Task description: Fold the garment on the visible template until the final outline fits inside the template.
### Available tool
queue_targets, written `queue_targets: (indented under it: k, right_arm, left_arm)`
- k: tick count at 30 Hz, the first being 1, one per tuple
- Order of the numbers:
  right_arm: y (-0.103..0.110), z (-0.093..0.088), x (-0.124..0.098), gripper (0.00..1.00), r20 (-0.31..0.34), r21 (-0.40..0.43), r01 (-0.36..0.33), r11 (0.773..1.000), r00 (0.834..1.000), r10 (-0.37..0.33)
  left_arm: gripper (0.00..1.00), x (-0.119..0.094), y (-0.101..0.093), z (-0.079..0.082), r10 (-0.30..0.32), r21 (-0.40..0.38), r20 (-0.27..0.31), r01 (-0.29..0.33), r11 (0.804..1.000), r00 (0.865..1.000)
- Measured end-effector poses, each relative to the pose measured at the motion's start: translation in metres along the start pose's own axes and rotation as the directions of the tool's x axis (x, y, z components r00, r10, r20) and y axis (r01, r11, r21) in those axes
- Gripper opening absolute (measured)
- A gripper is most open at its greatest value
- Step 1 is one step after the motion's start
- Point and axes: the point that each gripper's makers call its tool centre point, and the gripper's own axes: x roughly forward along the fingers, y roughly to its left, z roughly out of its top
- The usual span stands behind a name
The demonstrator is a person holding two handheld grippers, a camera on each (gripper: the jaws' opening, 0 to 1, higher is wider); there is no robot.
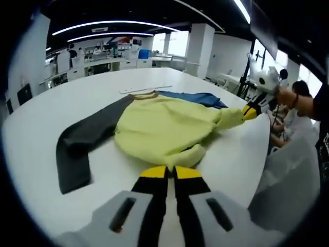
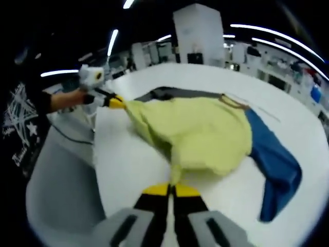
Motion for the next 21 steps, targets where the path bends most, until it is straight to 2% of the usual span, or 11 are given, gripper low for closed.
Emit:
queue_targets:
  k: [5,10,13,15,19,21]
  right_arm:
    - [0.005,-0.001,-0.012,0.00,0.016,0.039,0.014,0.999,1.000,-0.015]
    - [0.012,-0.006,-0.019,0.00,0.004,0.090,0.028,0.996,1.000,-0.028]
    - [0.015,-0.011,-0.020,0.00,-0.019,0.106,0.045,0.993,0.999,-0.043]
    - [0.015,-0.016,-0.021,0.00,-0.029,0.146,0.065,0.987,0.998,-0.061]
    - [0.012,-0.027,-0.019,0.00,-0.043,0.214,0.092,0.972,0.995,-0.085]
    - [0.009,-0.033,-0.018,0.00,-0.060,0.211,0.114,0.971,0.993,-0.103]
  left_arm:
    - [0.01,-0.011,0.005,0.003,0.011,-0.017,-0.004,-0.011,1.000,1.000]
    - [0.00,-0.022,0.008,-0.003,0.009,-0.048,-0.031,-0.010,0.999,0.999]
    - [0.00,-0.026,0.008,-0.008,0.010,-0.039,-0.052,-0.012,0.999,0.999]
    - [0.00,-0.026,0.009,-0.013,0.020,-0.035,-0.071,-0.022,0.999,0.997]
    - [0.00,-0.024,0.014,-0.028,0.033,-0.071,-0.120,-0.042,0.997,0.992]
    - [0.00,-0.022,0.013,-0.031,0.035,-0.077,-0.126,-0.045,0.996,0.991]
